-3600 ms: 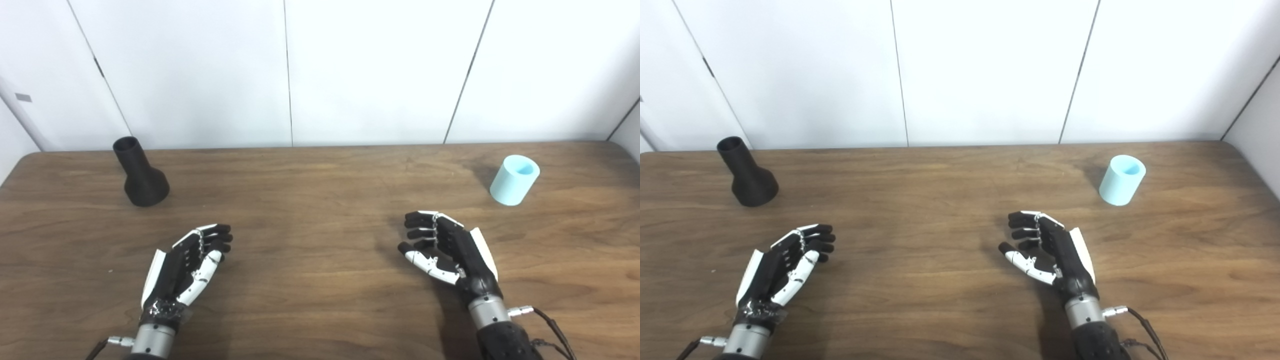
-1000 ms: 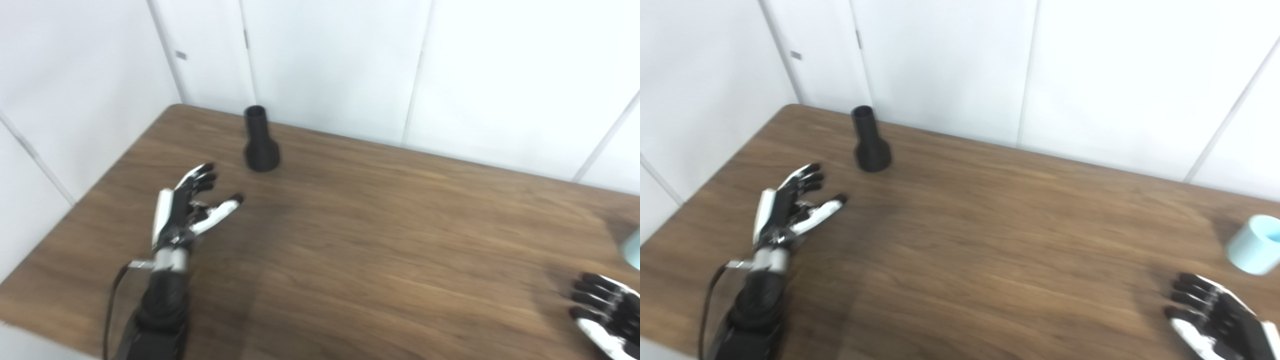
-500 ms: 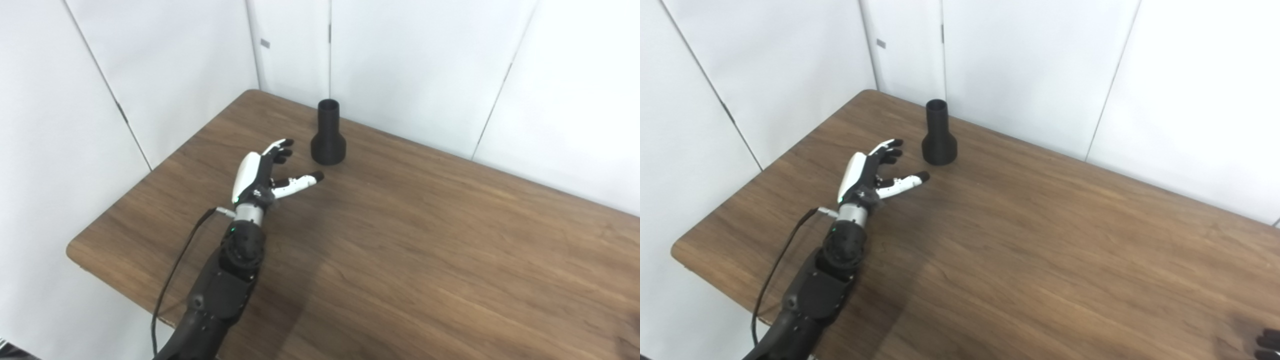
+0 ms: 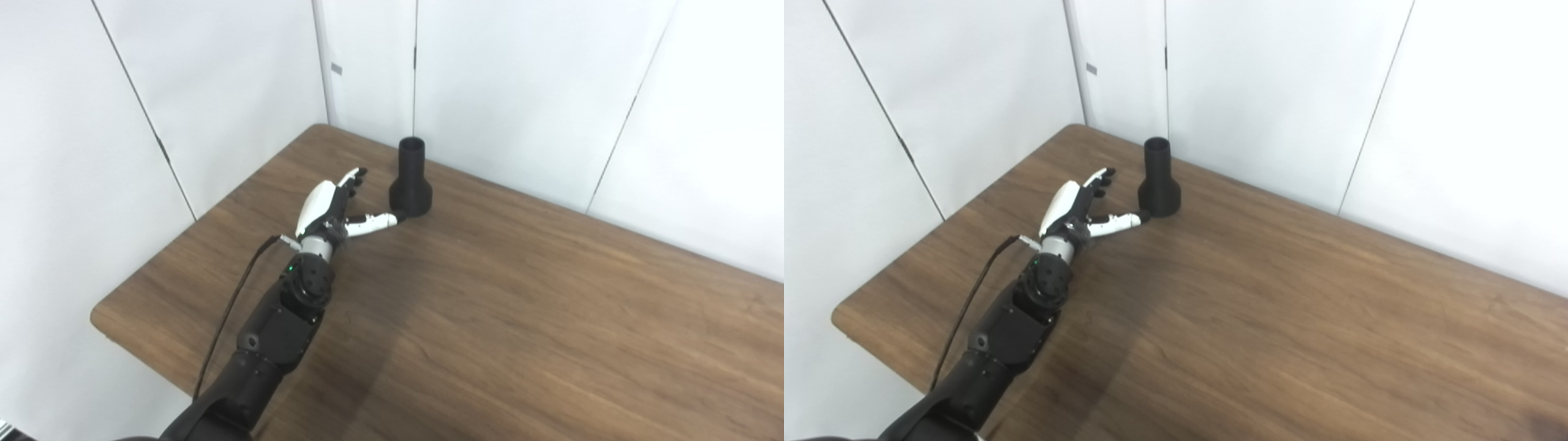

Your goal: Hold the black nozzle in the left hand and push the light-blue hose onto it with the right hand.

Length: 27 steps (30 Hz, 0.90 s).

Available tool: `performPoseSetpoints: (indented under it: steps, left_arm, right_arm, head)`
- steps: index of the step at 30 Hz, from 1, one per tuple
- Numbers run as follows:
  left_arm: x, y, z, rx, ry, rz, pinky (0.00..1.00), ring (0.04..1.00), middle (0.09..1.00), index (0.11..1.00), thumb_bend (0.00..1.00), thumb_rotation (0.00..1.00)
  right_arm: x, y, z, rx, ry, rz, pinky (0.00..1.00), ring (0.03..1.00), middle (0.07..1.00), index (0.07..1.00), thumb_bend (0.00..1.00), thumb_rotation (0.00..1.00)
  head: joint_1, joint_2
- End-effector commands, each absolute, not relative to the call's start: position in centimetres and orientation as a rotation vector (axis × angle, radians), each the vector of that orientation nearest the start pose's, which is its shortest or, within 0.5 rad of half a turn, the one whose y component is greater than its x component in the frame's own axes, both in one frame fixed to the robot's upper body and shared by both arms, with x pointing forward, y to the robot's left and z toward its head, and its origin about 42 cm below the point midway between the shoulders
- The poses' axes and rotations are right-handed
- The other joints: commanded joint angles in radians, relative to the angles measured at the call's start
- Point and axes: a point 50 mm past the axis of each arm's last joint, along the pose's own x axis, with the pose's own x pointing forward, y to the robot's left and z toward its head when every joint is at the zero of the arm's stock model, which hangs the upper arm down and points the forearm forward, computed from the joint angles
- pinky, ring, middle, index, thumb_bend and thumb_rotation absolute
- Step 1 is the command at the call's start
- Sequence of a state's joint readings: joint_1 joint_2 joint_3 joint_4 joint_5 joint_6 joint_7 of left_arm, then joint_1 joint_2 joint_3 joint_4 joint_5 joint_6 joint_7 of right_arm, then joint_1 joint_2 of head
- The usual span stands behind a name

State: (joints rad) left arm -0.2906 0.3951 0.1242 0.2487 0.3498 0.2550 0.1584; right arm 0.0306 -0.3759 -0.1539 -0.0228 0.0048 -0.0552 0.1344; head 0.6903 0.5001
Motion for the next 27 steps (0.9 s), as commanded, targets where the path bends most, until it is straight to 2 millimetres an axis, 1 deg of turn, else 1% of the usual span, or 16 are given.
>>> performPoseSetpoints:
  steps: [1, 4, 6, 8, 9, 12, 14, 17, 18, 20, 21, 22, 25, 26, 27]
  left_arm:
    - [37.7, 39.6, 16.1, 0.698, 0.123, 0.41, 0.78, 0.866, 0.903, 0.927, 1.0, 0.54]
    - [37.9, 39.9, 16.5, 0.664, 0.091, 0.418, 0.8, 0.881, 0.909, 0.936, 1.0, 0.53]
    - [38.0, 40.0, 16.6, 0.677, 0.091, 0.423, 0.8, 0.887, 0.915, 0.941, 1.0, 0.55]
    - [38.0, 40.1, 16.7, 0.685, 0.093, 0.426, 0.79, 0.88, 0.913, 0.938, 1.0, 0.56]
    - [37.9, 40.1, 16.7, 0.68, 0.092, 0.425, 0.77, 0.865, 0.906, 0.939, 1.0, 0.56]
    - [37.7, 40.3, 16.6, 0.663, 0.082, 0.408, 0.8, 0.876, 0.909, 0.945, 1.0, 0.56]
    - [37.5, 40.4, 16.6, 0.642, 0.065, 0.392, 0.82, 0.892, 0.919, 0.951, 1.0, 0.55]
    - [37.2, 40.5, 16.4, 0.597, 0.02, 0.365, 0.84, 0.904, 0.926, 0.956, 1.0, 0.52]
    - [37.1, 40.6, 16.3, 0.577, 0.003, 0.357, 0.86, 0.916, 0.93, 0.956, 1.0, 0.51]
    - [36.9, 40.5, 16.2, 0.544, -0.024, 0.346, 0.88, 0.929, 0.934, 0.959, 1.0, 0.5]
    - [36.8, 40.3, 16.2, 0.535, -0.032, 0.34, 0.9, 0.939, 0.933, 0.959, 1.0, 0.49]
    - [36.7, 40.2, 16.2, 0.53, -0.037, 0.336, 0.9, 0.944, 0.932, 0.958, 1.0, 0.48]
    - [36.7, 40.2, 15.9, 0.541, -0.028, 0.327, 0.89, 0.936, 0.924, 0.954, 1.0, 0.48]
    - [36.7, 40.2, 15.7, 0.551, -0.024, 0.323, 0.89, 0.933, 0.924, 0.956, 1.0, 0.48]
    - [36.7, 40.1, 15.6, 0.557, -0.022, 0.32, 0.88, 0.933, 0.925, 0.958, 1.0, 0.49]
  right_arm:
    - [27.0, -38.2, 13.2, -0.453, -0.017, -0.038, 0.52, 0.591, 0.619, 0.601, 0.21, 0.08]
    - [27.2, -38.1, 13.1, -0.455, -0.017, -0.04, 0.52, 0.589, 0.617, 0.6, 0.2, 0.06]
    - [27.3, -37.9, 13.1, -0.448, -0.011, -0.043, 0.53, 0.592, 0.619, 0.6, 0.21, 0.08]
    - [27.3, -37.9, 13.1, -0.455, -0.013, -0.04, 0.53, 0.594, 0.622, 0.601, 0.21, 0.08]
    - [27.4, -37.9, 13.0, -0.463, -0.015, -0.038, 0.52, 0.589, 0.619, 0.6, 0.21, 0.06]
    - [27.4, -38.0, 13.0, -0.473, -0.014, -0.036, 0.52, 0.585, 0.618, 0.599, 0.21, 0.03]
    - [27.5, -38.0, 13.0, -0.473, -0.013, -0.036, 0.52, 0.583, 0.616, 0.598, 0.21, 0.03]
    - [27.4, -37.9, 13.0, -0.468, -0.012, -0.036, 0.51, 0.582, 0.613, 0.592, 0.22, 0.08]
    - [27.4, -37.9, 13.0, -0.471, -0.016, -0.035, 0.51, 0.579, 0.608, 0.587, 0.22, 0.1]
    - [27.3, -38.0, 12.9, -0.476, -0.021, -0.034, 0.51, 0.575, 0.604, 0.583, 0.23, 0.11]
    - [27.3, -38.0, 12.9, -0.479, -0.022, -0.034, 0.51, 0.575, 0.602, 0.582, 0.22, 0.08]
    - [27.2, -38.0, 12.9, -0.48, -0.022, -0.035, 0.51, 0.573, 0.601, 0.581, 0.22, 0.07]
    - [27.1, -37.9, 12.9, -0.481, -0.023, -0.034, 0.51, 0.568, 0.598, 0.578, 0.22, 0.06]
    - [27.1, -37.9, 13.0, -0.48, -0.023, -0.034, 0.51, 0.563, 0.594, 0.536, 0.34, 0.1]
    - [27.1, -37.9, 12.9, -0.481, -0.022, -0.034, 0.5, 0.561, 0.591, 0.515, 0.41, 0.12]
  head:
    - [0.0, 0.0]
    - [0.003, -0.007]
    - [0.0, -0.014]
    - [-0.001, -0.018]
    - [-0.002, -0.019]
    - [-0.003, -0.022]
    - [-0.003, -0.022]
    - [-0.01, -0.026]
    - [-0.011, -0.026]
    - [-0.011, -0.026]
    - [-0.013, -0.023]
    - [-0.014, -0.022]
    - [-0.019, -0.023]
    - [-0.021, -0.022]
    - [-0.023, -0.022]
